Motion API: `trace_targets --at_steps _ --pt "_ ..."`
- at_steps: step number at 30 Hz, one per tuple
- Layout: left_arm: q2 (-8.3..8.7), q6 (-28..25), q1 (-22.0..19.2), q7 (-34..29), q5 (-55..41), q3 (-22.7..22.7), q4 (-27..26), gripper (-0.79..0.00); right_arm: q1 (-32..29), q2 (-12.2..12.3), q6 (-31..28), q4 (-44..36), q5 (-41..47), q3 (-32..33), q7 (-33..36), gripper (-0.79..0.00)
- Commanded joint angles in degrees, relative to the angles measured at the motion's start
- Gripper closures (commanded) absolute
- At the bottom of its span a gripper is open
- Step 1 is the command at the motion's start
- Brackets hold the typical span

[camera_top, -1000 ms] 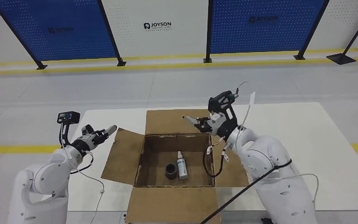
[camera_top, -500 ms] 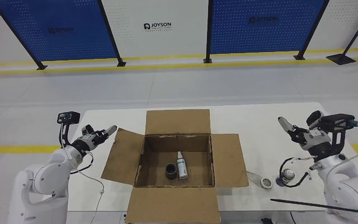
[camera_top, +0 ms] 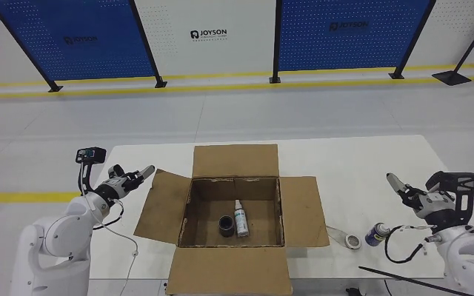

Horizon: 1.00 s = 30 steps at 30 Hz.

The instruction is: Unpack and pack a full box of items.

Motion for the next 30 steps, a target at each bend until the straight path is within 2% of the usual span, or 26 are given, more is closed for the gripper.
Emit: trace_targets --at_steps 1,8,14,18,22,30 --pt "0.0 0.0 0.0 0.0 0.0 0.0 0.0 -0.785 0.0 0.0 0.0 0.0 0.0 0.0 0.0 -0.785" --pt "0.0 0.0 0.0 0.0 0.0 0.0 0.0 -0.785 -4.2 0.3 -2.3 3.2 -3.8 -0.4 -3.2 -0.785" --pt "0.0 0.0 0.0 0.0 0.0 0.0 0.0 -0.785 -10.5 0.8 -7.7 6.1 -6.9 2.3 -5.5 -0.785" --pt "0.0 0.0 0.0 0.0 0.0 0.0 0.0 -0.785 -13.6 1.0 -8.5 9.3 -9.0 3.7 -7.4 -0.785" --pt "0.0 0.0 0.0 0.0 0.0 0.0 0.0 -0.785 -13.9 1.1 -8.2 12.2 -11.4 2.8 -9.3 -0.785" --pt "0.0 0.0 0.0 0.0 0.0 0.0 0.0 -0.785 -10.5 1.3 -8.0 18.0 -17.0 -2.3 -12.6 -0.785"
